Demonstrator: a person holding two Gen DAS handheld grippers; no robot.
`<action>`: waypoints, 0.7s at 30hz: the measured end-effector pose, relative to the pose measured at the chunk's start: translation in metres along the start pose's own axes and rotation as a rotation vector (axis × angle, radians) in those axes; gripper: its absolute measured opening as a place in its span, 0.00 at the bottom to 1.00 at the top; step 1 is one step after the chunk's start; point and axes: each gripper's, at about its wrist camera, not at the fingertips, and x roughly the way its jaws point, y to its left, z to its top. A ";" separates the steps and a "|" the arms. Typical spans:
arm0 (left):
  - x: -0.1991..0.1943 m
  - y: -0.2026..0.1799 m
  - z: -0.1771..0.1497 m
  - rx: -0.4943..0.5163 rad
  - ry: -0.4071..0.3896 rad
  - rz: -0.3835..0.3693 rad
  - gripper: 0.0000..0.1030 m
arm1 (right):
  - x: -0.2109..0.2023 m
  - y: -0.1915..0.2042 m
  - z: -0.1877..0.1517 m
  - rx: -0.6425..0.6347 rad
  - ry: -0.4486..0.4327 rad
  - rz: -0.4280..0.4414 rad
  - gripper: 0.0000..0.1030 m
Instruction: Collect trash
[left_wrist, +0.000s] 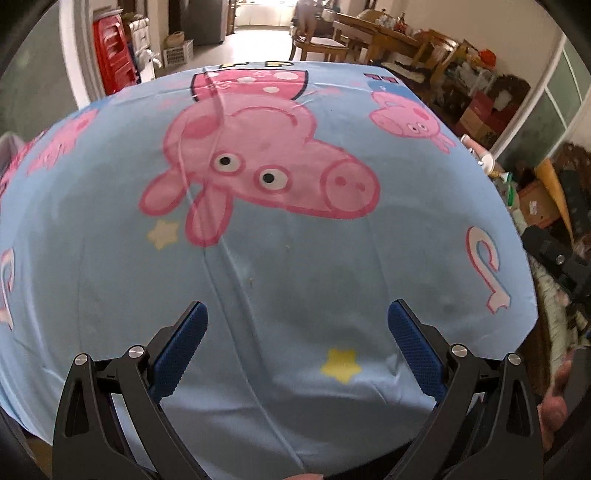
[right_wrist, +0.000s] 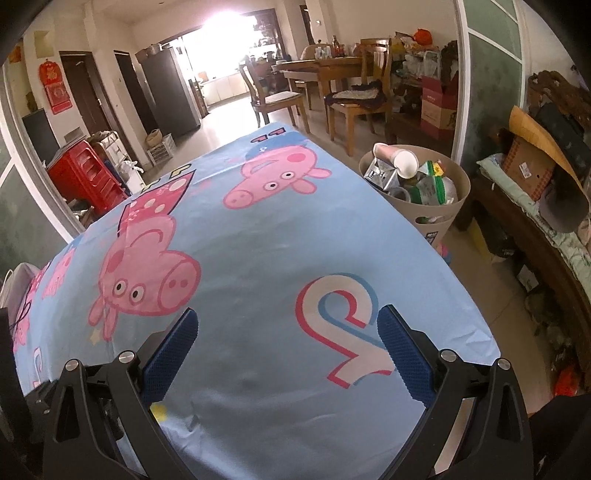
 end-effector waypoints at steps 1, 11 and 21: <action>-0.006 0.002 -0.001 -0.014 -0.020 -0.012 0.94 | -0.001 0.001 -0.001 -0.002 0.001 0.004 0.91; -0.021 -0.001 -0.001 -0.019 -0.065 -0.057 0.94 | -0.012 -0.001 0.000 -0.007 -0.016 0.038 0.91; -0.039 -0.027 0.000 0.086 -0.131 -0.054 0.94 | -0.010 -0.010 -0.009 -0.011 0.006 0.015 0.92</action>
